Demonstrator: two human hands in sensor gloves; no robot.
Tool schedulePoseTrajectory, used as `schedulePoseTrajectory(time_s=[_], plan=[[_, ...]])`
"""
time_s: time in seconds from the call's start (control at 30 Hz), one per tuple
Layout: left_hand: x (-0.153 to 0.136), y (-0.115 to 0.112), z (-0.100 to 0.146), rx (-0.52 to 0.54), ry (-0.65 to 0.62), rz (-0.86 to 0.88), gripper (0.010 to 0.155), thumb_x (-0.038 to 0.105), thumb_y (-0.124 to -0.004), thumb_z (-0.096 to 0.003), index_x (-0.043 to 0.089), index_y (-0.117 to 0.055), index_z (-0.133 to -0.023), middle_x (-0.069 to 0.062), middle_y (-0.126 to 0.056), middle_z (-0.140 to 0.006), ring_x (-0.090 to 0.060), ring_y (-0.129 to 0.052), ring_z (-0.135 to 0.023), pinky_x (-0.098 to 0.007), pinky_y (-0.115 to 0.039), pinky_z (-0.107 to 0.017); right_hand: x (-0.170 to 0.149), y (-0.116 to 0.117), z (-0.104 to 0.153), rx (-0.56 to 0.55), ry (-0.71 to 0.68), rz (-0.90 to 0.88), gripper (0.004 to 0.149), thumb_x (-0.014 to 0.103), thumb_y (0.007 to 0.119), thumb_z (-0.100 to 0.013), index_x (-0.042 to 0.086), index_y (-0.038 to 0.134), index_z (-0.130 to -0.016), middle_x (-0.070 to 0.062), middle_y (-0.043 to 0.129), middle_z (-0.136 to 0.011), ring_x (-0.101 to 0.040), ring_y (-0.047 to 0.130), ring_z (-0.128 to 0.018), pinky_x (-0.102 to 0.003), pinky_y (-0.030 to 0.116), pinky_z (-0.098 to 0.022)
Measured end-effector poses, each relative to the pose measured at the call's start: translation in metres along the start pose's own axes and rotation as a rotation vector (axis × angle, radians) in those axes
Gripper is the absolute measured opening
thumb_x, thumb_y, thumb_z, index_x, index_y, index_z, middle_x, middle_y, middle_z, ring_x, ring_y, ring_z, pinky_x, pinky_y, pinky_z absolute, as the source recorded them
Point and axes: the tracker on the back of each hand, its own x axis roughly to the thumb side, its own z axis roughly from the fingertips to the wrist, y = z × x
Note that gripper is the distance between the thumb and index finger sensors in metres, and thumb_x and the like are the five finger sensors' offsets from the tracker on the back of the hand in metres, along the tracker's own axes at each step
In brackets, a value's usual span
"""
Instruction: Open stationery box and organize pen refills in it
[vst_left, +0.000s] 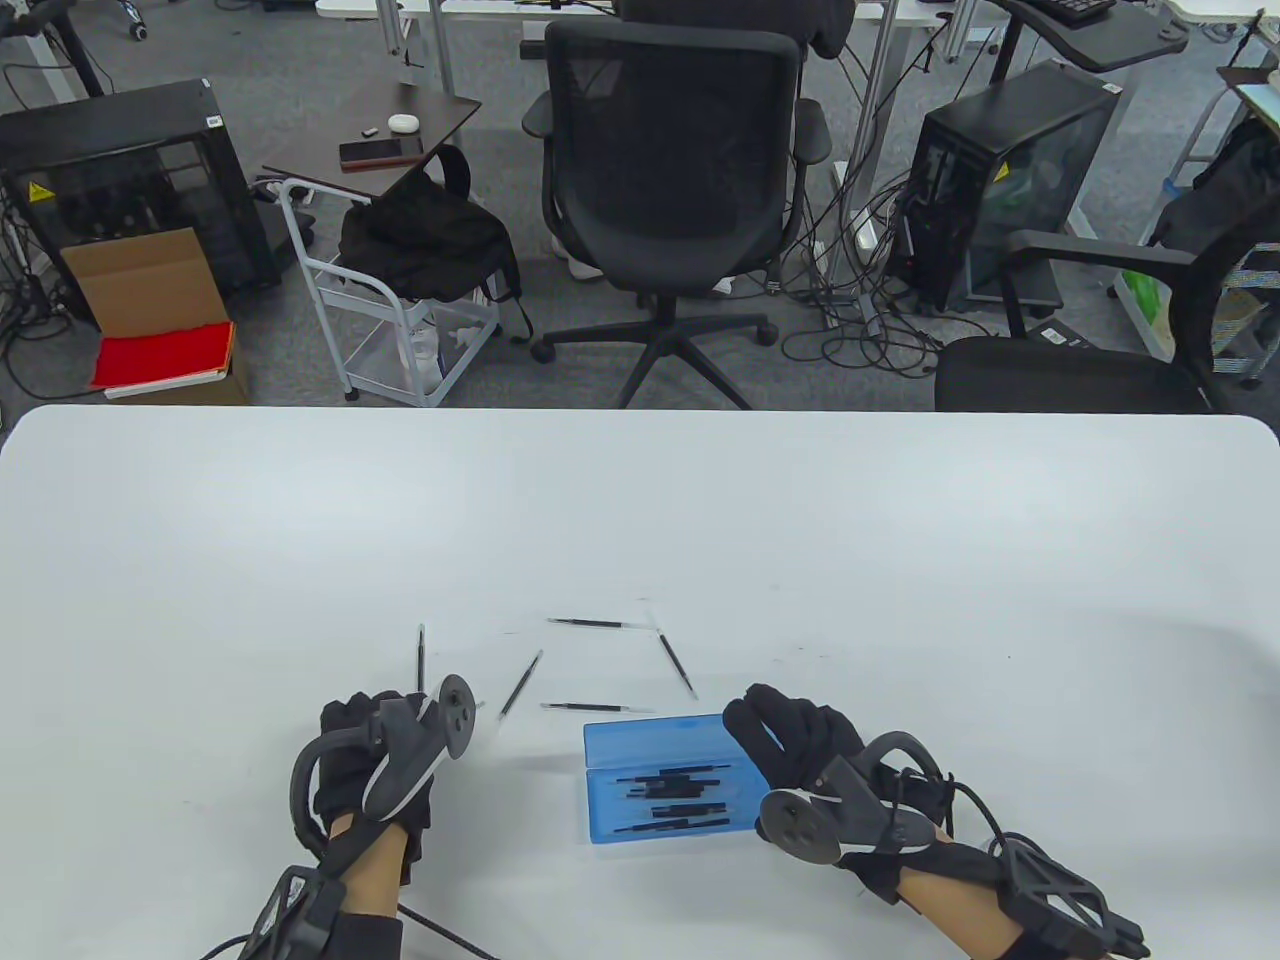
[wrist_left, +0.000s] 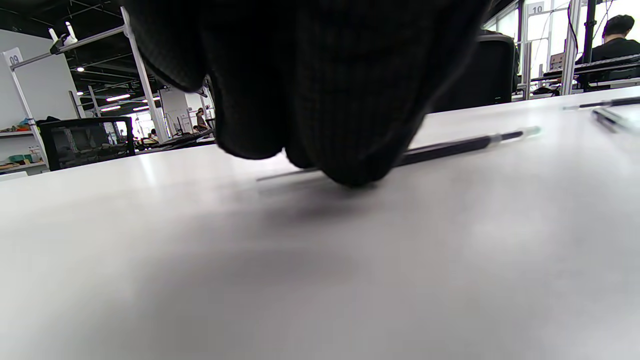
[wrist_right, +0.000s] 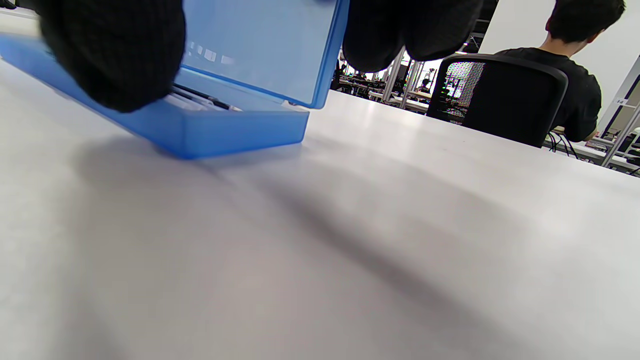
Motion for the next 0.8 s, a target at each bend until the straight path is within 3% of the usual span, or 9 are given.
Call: schedulePoseTrajectory(time_s=[0.5,0.8], plan=[[0.010,0.005,-0.002,-0.112,-0.102,-0.039,0.043,0.027,-0.099,-0.0412,0.032,-0.090,-0.083,0.008,-0.101,-0.084,-0.020,-0.101,-0.084,-0.051,-0.068,-0.082,0.000,0.000,0.000,0.000,0.000,0.001,0.114,0.053,0.083,-0.043,0.012,0.006,-0.115,-0.030,0.021,-0.122,-0.049,0.062,-0.105,-0.062,0.060,-0.077],[0.008,0.002,0.000,-0.115,-0.161,-0.011,0.047,0.028,-0.098,-0.0402,0.027,-0.087,-0.085,0.004,-0.101,-0.084,-0.022,-0.101,-0.083,-0.054,-0.067,-0.083,0.000,0.000,0.000,0.000,0.000,0.001,0.113,0.053,0.083,-0.043,0.012,0.006,-0.115,-0.030,0.021,-0.122,-0.048,0.062,-0.105,-0.062,0.060,-0.078]])
